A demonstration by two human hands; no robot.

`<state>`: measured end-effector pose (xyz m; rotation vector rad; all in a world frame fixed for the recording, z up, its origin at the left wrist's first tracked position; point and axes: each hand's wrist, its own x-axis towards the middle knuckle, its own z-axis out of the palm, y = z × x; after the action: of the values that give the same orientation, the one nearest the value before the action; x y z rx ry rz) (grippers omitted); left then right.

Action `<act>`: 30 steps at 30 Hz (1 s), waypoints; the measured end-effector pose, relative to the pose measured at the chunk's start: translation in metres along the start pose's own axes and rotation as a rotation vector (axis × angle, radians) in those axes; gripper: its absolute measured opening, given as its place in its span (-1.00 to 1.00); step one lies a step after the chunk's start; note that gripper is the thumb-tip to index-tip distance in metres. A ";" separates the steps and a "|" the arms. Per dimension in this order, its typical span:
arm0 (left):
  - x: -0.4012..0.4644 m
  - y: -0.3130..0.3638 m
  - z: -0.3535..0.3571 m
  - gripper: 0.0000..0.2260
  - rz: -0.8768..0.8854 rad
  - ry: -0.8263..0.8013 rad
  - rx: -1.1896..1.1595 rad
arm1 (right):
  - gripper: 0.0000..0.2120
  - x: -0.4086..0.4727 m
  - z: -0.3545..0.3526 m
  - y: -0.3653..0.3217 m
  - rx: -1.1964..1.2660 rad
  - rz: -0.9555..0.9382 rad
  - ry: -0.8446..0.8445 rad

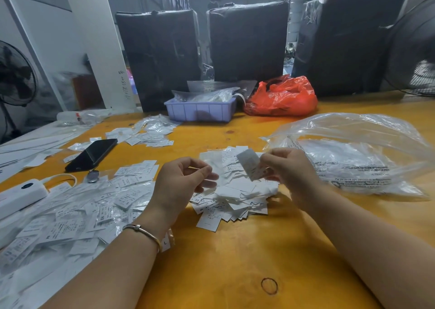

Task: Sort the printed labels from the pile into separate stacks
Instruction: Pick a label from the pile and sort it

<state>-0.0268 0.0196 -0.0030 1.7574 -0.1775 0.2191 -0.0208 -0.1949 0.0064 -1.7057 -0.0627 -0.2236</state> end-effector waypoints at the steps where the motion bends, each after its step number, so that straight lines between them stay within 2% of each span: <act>1: 0.000 0.000 0.000 -0.95 -0.002 -0.007 -0.009 | -0.89 0.000 -0.003 -0.002 0.141 0.073 -0.042; 4: -0.001 0.001 0.000 -0.95 -0.009 -0.045 -0.042 | -0.92 0.000 -0.004 -0.005 0.309 0.124 -0.116; 9: -0.003 0.003 0.001 -0.92 -0.002 -0.092 -0.052 | -0.84 -0.002 -0.002 -0.009 0.309 0.079 -0.134; 14: -0.004 0.006 0.002 -0.89 -0.009 -0.105 -0.056 | -0.96 -0.002 -0.002 -0.009 0.400 0.115 -0.130; 18: -0.005 0.007 0.003 -0.87 -0.003 -0.145 -0.054 | -0.84 -0.003 -0.003 -0.010 0.381 0.125 -0.092; 22: -0.007 0.008 0.004 -0.88 0.020 -0.180 -0.050 | -0.85 -0.003 -0.003 -0.010 0.431 0.122 -0.083; 24: -0.008 0.008 0.003 -0.86 0.033 -0.184 -0.041 | -0.90 -0.003 -0.003 -0.011 0.442 0.087 -0.100; 26: -0.008 0.009 0.003 -0.84 0.040 -0.192 -0.028 | -0.86 -0.005 -0.002 -0.013 0.372 0.028 -0.105; 30: -0.010 0.010 0.005 -0.84 0.054 -0.210 0.020 | -0.81 -0.013 0.002 -0.018 0.190 -0.189 -0.103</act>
<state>-0.0382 0.0128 0.0029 1.7957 -0.3767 0.0750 -0.0364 -0.1890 0.0212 -1.5209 -0.3132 -0.2614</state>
